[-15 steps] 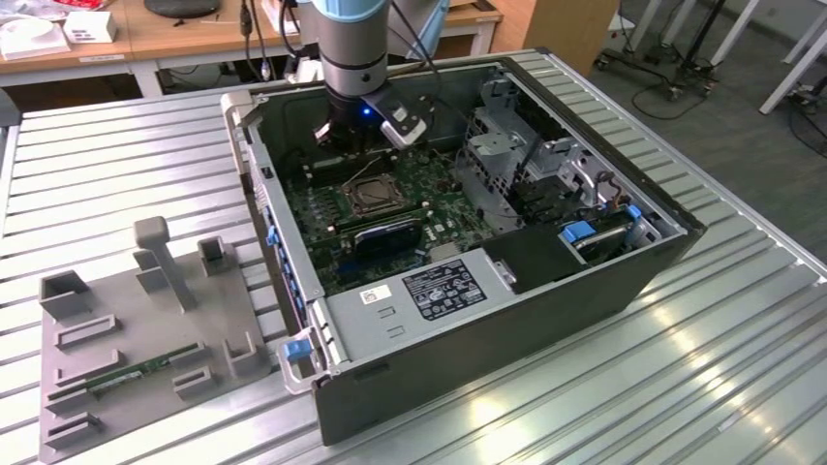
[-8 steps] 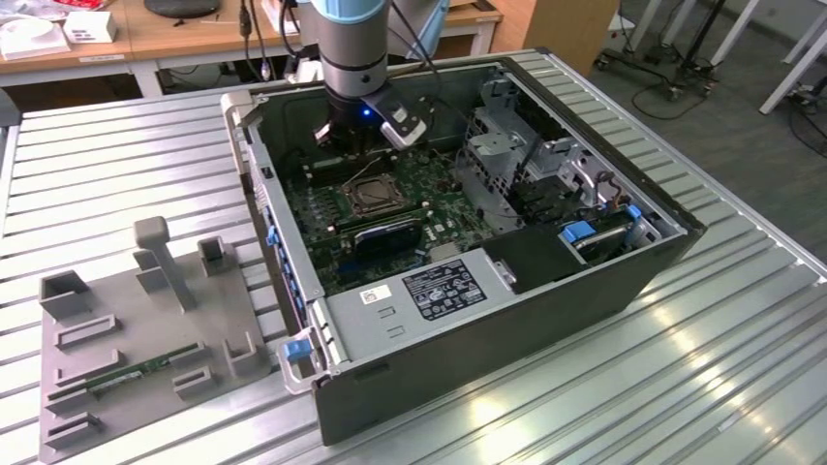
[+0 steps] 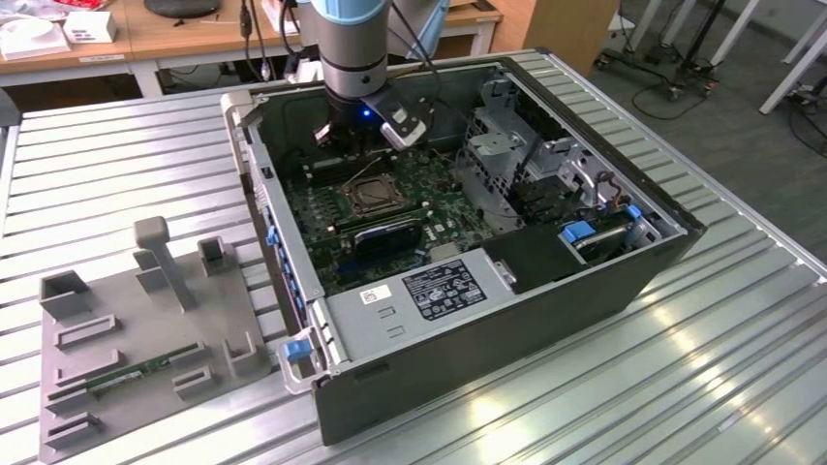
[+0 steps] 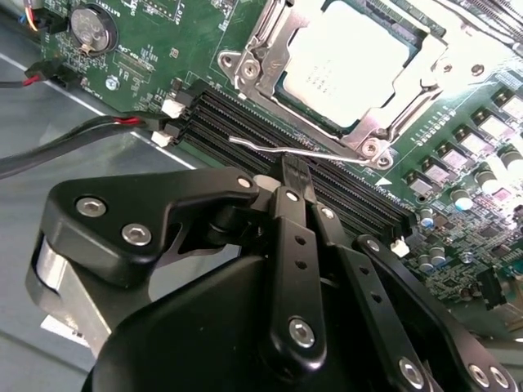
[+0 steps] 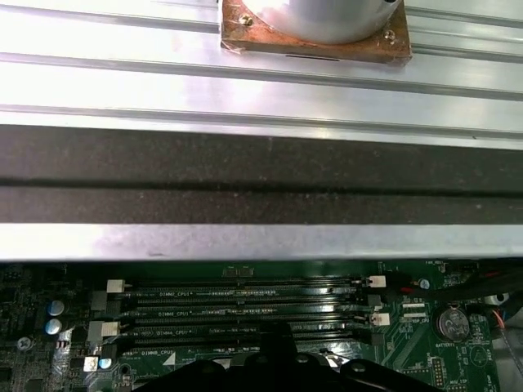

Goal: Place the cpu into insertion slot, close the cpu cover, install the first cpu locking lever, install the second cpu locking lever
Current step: 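Install the first cpu locking lever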

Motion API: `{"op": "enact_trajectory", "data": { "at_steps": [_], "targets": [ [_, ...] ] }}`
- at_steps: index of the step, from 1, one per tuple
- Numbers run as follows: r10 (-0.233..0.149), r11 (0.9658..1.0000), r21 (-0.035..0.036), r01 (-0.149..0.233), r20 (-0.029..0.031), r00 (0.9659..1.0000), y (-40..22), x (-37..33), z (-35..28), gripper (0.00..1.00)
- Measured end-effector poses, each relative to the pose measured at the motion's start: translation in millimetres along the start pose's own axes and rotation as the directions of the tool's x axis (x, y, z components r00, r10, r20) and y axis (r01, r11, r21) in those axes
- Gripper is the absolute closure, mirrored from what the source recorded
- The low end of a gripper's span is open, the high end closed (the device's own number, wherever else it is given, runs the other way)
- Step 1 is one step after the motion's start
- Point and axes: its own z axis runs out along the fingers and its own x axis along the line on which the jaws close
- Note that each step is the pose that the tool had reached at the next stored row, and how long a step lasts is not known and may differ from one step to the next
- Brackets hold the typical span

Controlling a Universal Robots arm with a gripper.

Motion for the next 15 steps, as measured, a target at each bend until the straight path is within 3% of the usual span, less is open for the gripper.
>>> {"op": "enact_trajectory", "data": {
  "at_steps": [4,15],
  "targets": [
    [0.0,1.0,0.0,0.0,0.0,1.0,0.8,-0.5,-3.0,0.89],
    [0.0,1.0,0.0012,0.0,-0.0001,1.0,-0.5,-0.5,-3.5,0.89]
  ]
}}
